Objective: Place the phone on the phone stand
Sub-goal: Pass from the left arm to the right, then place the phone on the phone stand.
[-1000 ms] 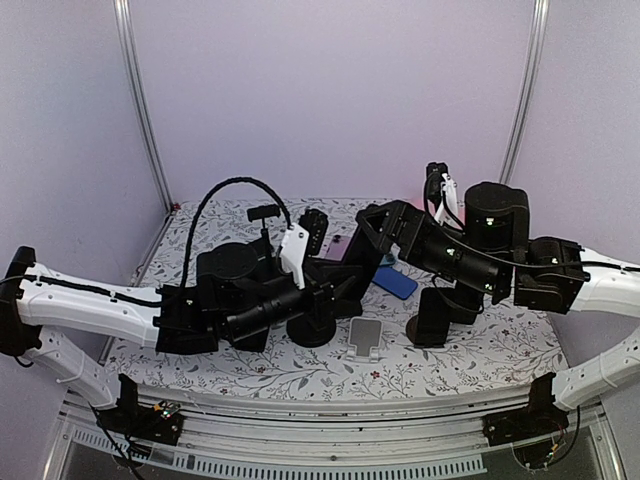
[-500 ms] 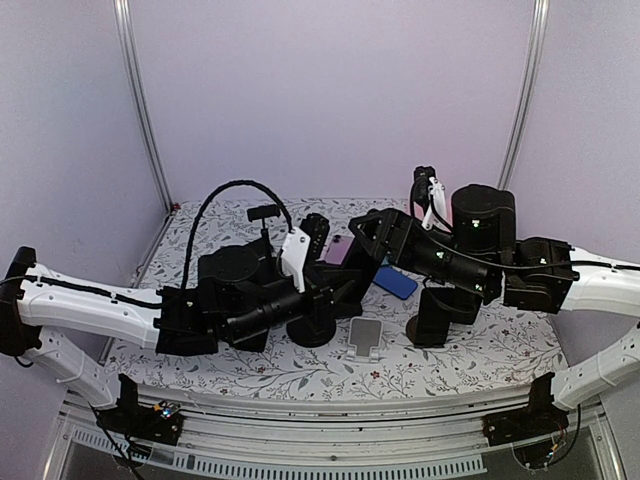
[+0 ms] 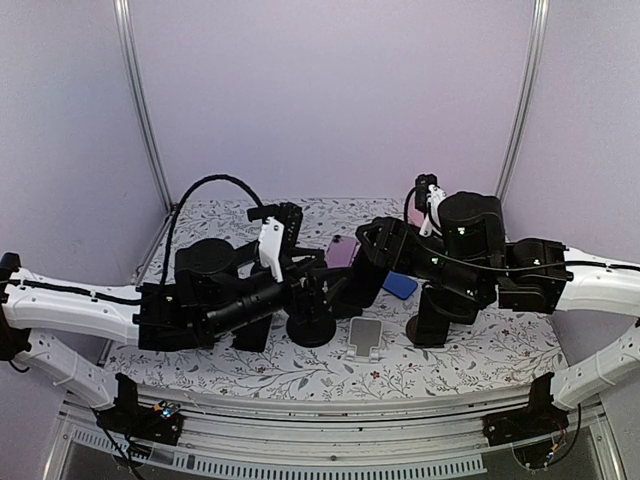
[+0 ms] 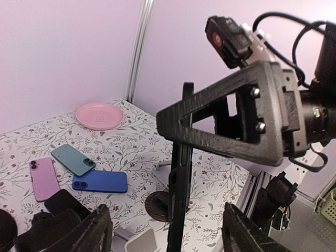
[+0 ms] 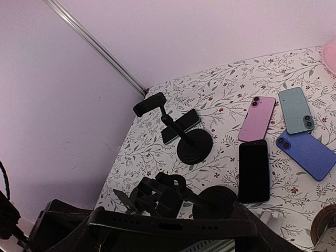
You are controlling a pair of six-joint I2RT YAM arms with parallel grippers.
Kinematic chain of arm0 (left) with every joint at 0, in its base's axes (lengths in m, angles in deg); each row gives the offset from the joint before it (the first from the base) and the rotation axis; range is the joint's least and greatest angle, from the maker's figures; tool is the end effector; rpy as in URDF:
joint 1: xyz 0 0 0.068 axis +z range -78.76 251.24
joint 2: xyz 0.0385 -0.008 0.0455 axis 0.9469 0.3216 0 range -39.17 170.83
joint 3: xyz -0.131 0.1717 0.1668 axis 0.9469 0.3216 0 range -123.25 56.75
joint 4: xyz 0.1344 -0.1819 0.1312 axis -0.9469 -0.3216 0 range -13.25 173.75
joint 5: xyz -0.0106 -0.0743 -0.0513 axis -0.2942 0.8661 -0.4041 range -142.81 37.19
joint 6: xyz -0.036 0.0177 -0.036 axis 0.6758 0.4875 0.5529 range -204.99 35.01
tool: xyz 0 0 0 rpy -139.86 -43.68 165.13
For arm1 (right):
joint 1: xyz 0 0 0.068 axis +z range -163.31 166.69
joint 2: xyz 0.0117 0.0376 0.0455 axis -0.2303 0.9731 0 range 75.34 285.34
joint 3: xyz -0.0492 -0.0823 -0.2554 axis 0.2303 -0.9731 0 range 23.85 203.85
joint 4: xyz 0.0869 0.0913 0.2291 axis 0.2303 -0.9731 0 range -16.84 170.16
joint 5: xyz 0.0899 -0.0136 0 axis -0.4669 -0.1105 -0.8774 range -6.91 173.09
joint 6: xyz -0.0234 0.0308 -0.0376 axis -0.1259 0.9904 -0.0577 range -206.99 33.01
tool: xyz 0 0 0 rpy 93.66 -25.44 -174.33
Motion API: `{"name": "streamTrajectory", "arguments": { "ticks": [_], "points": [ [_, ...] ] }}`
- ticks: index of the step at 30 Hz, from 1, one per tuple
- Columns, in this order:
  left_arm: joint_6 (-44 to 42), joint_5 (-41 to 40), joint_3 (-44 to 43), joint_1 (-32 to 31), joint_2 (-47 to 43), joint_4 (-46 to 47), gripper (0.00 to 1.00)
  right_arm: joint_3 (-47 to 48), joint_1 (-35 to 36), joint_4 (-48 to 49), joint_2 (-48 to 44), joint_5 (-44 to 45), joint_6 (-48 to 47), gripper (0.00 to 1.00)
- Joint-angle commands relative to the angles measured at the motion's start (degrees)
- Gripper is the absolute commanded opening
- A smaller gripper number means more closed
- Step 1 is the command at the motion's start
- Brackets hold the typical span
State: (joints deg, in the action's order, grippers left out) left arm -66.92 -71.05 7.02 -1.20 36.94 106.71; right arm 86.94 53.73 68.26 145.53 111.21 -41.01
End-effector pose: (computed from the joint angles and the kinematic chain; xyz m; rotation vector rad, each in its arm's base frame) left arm 0.1041 -0.2926 0.3083 0.5464 1.6248 -0.9428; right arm 0.1249 0.2520 0.3568 -0.0139 1.9608 0.8816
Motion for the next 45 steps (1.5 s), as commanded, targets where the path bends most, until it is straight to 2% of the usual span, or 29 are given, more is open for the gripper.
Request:
{"name": "streamTrajectory", "arguments": {
  "ticks": [1,4,8,18,37,45],
  "points": [
    [2.36,-0.29,2.48,1.39,-5.64,-2.32,0.74,-0.08,-0.26,0.29,1.12,5.27,-0.41,0.39],
    [4.15,0.62,3.85,3.03,-9.34,-4.26,0.76,-0.88,-0.25,0.24,1.59,6.59,0.26,0.38],
    [7.82,6.13,5.43,8.08,-14.15,-7.18,0.77,-2.11,0.58,0.31,2.88,8.97,1.44,0.38],
    [9.5,10.32,5.43,16.31,-22.68,-13.55,0.77,-2.44,3.71,-0.46,8.75,15.6,3.77,0.4],
    [9.71,11.44,6.98,20.61,-25.0,-14.52,0.78,-3.15,3.71,-0.93,13.84,17.05,4.33,0.42],
    [10.31,12.18,7.49,21.31,-24.86,-13.65,0.77,-1.16,3.82,-7.43,19.06,19.67,8.67,0.41]
  ]
}}
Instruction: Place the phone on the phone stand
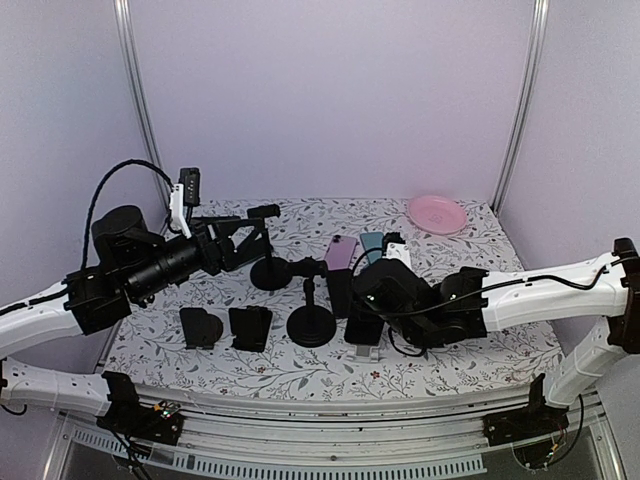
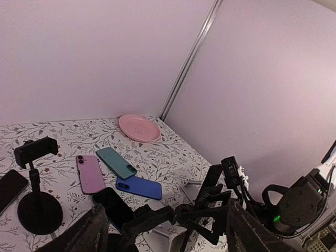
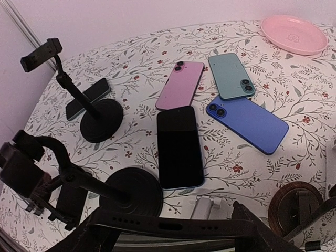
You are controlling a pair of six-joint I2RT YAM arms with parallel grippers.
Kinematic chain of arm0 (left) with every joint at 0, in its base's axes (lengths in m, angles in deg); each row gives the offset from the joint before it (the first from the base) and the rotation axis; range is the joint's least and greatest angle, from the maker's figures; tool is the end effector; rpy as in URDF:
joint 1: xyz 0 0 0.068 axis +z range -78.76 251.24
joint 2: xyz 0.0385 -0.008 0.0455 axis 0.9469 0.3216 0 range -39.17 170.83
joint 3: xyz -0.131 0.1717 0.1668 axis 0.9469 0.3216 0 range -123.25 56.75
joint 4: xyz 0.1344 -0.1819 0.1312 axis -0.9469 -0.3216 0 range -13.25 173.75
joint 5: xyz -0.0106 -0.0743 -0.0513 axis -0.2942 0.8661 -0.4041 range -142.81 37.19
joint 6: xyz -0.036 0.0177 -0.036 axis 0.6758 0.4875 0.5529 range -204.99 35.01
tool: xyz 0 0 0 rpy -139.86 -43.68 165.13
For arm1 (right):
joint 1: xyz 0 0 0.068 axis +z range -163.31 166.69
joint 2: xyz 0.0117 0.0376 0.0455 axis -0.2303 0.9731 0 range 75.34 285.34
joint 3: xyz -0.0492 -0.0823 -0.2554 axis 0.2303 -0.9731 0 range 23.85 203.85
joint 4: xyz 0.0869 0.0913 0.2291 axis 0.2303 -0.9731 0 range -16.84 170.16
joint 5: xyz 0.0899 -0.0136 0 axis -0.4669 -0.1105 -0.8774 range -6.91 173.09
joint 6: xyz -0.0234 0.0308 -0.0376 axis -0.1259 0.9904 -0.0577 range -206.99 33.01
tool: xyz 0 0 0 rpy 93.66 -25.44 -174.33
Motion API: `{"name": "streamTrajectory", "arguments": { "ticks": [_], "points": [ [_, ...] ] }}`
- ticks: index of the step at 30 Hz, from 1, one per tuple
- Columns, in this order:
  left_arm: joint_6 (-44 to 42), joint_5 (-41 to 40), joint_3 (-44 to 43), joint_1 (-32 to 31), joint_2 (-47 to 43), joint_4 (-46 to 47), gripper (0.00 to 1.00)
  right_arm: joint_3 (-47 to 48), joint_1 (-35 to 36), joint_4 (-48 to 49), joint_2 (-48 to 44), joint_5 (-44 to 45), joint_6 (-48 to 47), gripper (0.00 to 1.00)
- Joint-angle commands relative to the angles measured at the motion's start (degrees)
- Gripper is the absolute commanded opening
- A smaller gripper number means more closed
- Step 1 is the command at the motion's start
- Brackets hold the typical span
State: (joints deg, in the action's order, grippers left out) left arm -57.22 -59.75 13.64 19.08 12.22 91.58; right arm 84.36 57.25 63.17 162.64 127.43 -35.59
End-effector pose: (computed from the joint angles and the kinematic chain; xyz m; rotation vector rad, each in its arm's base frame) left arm 0.1355 -0.1677 0.3431 0.2539 1.6491 -0.9843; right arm 0.1317 0.2984 0.2515 0.0103 2.1094 0.3648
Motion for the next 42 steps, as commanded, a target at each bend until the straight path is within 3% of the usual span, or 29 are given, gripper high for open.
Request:
{"name": "streamTrajectory", "arguments": {
  "ticks": [1,6,22,33,42],
  "points": [
    [0.67,0.95,0.87,1.02,-0.27,1.48,0.77,1.07,0.28,-1.95,2.45,3.88,3.7,0.42],
    [0.88,0.96,1.16,1.25,-0.68,1.48,0.77,-0.28,0.28,1.37,5.41,4.96,3.94,0.41],
    [1.23,1.46,1.54,1.65,-1.15,1.32,0.77,2.75,2.16,-3.59,13.59,13.51,7.31,0.42],
    [1.5,1.83,1.71,1.81,-1.04,1.47,0.77,2.02,2.05,-3.5,15.21,18.29,-0.15,0.42],
    [1.72,2.17,1.55,1.86,-1.03,1.54,0.77,0.76,0.68,-5.58,15.12,19.08,-0.03,0.43]
  ]
}}
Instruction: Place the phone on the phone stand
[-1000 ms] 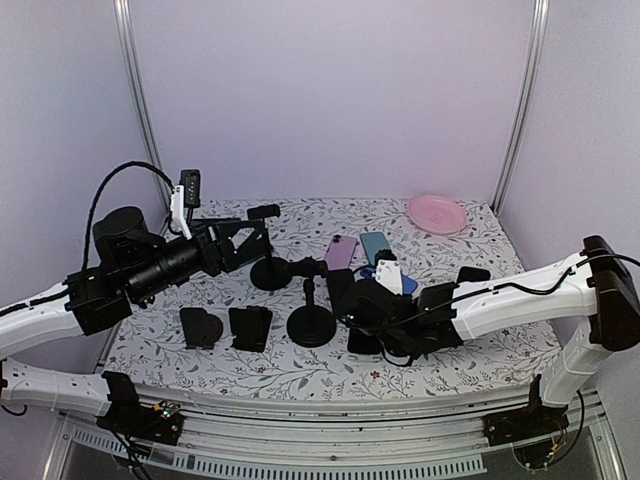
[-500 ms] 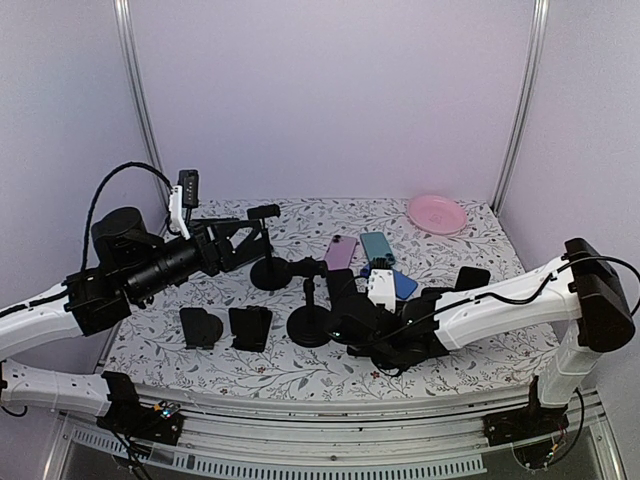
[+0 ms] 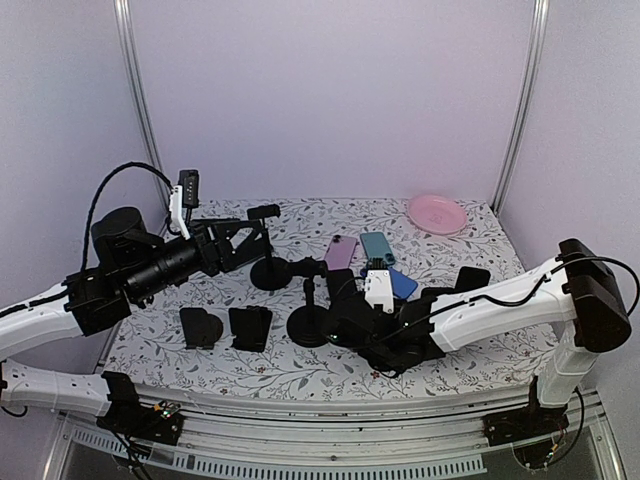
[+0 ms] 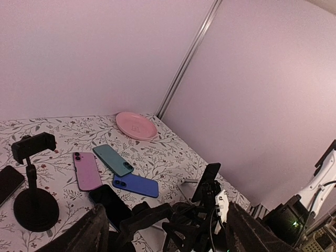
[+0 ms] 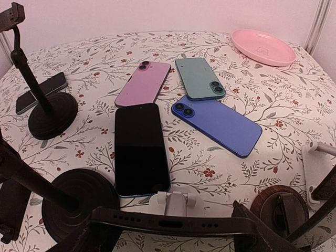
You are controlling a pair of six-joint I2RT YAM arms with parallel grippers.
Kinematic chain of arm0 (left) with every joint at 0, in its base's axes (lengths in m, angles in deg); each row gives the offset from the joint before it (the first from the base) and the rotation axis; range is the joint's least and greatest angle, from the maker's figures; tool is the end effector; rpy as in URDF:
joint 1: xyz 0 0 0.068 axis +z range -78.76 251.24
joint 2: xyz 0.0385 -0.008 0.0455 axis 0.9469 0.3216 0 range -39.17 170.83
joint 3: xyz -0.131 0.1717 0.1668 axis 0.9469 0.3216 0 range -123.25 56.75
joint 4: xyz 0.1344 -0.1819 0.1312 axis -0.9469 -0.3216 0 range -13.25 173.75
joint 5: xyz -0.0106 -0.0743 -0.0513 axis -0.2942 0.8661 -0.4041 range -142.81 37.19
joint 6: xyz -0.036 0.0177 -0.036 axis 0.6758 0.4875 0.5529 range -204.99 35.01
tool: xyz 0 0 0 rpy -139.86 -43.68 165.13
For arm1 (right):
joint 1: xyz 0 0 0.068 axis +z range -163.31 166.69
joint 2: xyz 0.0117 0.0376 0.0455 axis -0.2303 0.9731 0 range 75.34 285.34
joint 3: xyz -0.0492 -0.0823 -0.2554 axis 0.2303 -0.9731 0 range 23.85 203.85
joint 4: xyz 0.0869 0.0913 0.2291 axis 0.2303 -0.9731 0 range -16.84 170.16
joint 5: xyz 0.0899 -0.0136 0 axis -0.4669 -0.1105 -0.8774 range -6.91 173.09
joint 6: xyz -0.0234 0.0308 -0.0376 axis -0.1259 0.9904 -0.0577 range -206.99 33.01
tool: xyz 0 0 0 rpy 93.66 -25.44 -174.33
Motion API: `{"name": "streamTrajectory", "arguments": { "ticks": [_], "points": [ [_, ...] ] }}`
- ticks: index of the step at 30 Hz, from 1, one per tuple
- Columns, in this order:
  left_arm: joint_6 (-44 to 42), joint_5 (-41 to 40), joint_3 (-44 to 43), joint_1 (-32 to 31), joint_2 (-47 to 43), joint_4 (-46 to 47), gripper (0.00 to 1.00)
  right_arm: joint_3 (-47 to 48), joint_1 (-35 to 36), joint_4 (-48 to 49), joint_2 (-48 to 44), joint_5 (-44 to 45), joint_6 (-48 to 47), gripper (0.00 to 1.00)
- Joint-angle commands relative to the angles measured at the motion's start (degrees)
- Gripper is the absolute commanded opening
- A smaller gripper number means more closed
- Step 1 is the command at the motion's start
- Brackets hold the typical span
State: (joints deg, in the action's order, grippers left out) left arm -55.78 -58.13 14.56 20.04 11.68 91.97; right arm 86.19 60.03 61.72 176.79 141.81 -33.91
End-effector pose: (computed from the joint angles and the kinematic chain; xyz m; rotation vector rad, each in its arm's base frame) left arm 0.1365 -0.1648 0.3399 0.2433 1.6561 -1.0121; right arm 0.1295 0.3266 0.1862 -0.0296 2.0241 0.0125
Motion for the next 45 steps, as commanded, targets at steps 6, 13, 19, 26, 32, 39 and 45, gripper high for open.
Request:
{"name": "streamTrajectory", "arguments": {
  "ticks": [6,13,19,26,32,39,45],
  "points": [
    [0.39,0.58,0.62,0.85,-0.63,1.01,0.77,-2.35,-3.77,-4.6,-0.17,4.38,-1.76,0.43],
    [0.58,0.64,0.8,0.89,-0.68,1.09,0.77,-2.25,-4.97,-6.59,-0.05,4.33,-0.53,0.43],
    [0.31,0.42,0.54,0.86,-1.01,0.57,0.77,-2.6,-5.85,-7.67,-0.33,4.9,-0.16,0.44],
    [0.32,0.42,0.53,0.85,-1.28,0.39,0.77,-3.94,-7.41,-7.46,-1.25,4.85,-1.96,0.45],
    [0.19,0.53,0.6,0.97,-1.46,0.38,0.77,-5.99,-7.62,-1.99,-2.65,2.41,-6.86,0.45],
    [0.27,0.46,0.8,1.01,-1.93,0.35,0.77,-6.35,-7.62,1.51,-2.56,-0.33,-9.87,0.48],
    [0.2,0.36,1.05,1.0,-2.5,0.04,0.77,-5.99,-7.58,1.36,-2.13,-1.41,-8.82,0.48]
  ]
}}
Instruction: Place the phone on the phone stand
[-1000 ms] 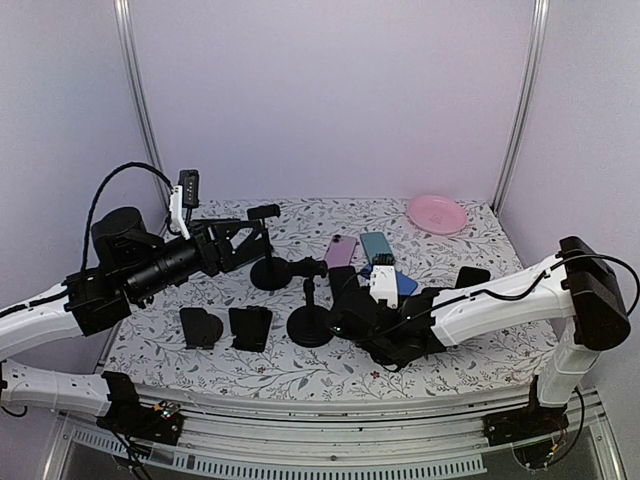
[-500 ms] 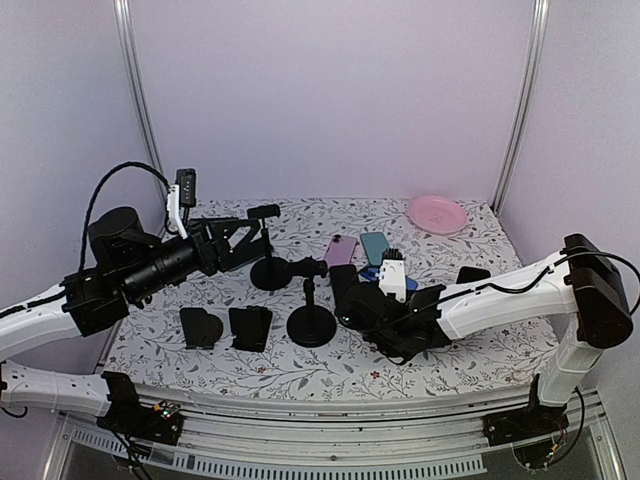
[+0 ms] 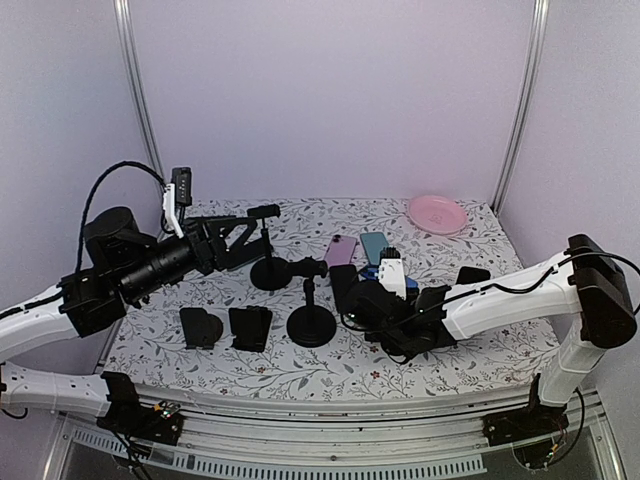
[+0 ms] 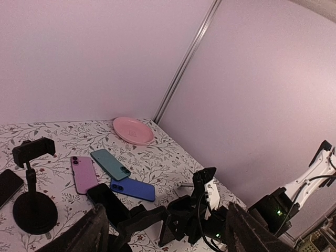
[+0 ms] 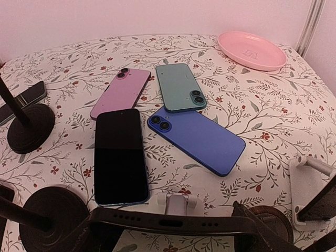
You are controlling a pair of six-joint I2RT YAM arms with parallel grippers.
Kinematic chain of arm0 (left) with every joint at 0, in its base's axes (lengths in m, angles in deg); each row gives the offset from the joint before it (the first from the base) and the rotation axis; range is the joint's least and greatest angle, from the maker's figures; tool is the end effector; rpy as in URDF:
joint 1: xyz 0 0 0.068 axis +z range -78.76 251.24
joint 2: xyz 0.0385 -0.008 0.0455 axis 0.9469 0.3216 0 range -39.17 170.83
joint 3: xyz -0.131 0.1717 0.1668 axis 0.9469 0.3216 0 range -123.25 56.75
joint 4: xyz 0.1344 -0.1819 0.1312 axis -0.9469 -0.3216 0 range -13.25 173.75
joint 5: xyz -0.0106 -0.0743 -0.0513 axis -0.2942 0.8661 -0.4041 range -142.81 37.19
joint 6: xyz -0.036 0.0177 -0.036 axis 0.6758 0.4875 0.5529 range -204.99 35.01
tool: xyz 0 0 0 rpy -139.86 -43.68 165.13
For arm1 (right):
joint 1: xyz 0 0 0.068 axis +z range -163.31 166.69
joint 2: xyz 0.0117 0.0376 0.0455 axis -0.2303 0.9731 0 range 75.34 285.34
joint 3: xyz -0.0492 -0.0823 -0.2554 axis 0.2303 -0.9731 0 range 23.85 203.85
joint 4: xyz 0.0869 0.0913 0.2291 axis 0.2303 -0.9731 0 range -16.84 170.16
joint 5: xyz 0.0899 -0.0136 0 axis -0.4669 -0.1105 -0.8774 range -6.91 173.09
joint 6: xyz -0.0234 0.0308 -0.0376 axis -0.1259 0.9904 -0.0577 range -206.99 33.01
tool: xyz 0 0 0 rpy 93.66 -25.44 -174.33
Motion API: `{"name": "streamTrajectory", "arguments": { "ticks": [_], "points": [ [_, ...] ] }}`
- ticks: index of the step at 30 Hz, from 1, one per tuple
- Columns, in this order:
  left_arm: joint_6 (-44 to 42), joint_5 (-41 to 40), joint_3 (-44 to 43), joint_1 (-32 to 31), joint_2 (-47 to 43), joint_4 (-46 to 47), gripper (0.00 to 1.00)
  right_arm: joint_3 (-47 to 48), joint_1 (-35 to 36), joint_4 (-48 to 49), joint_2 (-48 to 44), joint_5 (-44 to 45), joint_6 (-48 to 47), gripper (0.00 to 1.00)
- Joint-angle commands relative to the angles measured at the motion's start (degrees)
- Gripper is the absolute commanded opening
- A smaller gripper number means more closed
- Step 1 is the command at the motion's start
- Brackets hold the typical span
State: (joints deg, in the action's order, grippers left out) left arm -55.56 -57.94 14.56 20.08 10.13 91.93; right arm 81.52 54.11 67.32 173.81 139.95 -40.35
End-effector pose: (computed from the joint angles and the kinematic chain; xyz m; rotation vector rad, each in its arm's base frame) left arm 0.1326 -0.1599 0.3450 0.2366 1.6311 -1.0289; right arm 0.1577 0.3016 0.1846 -0.0111 2.0269 -0.0380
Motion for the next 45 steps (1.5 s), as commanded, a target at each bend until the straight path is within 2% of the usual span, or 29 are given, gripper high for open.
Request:
{"name": "streamTrajectory", "arguments": {
  "ticks": [1,13,29,35,45],
  "points": [
    [0.0,0.13,1.06,0.9,-0.96,0.03,0.77,-1.2,-1.62,-4.49,0.92,0.41,-1.9,0.48],
    [0.18,0.47,0.97,0.92,-1.04,0.07,0.77,0.45,-1.74,-9.46,1.58,0.08,5.19,0.48],
    [0.45,0.84,0.97,0.89,-1.55,-0.18,0.77,1.02,-1.71,-8.93,1.82,-0.11,6.84,0.5],
    [0.45,0.98,1.06,0.95,-1.92,-0.36,0.77,1.09,-1.74,-8.8,1.09,-0.57,6.62,0.65],
    [0.62,1.19,1.24,0.89,-1.92,-0.1,0.77,1.38,-1.75,-7.91,-0.67,-3.38,6.47,0.8]
  ]
}}
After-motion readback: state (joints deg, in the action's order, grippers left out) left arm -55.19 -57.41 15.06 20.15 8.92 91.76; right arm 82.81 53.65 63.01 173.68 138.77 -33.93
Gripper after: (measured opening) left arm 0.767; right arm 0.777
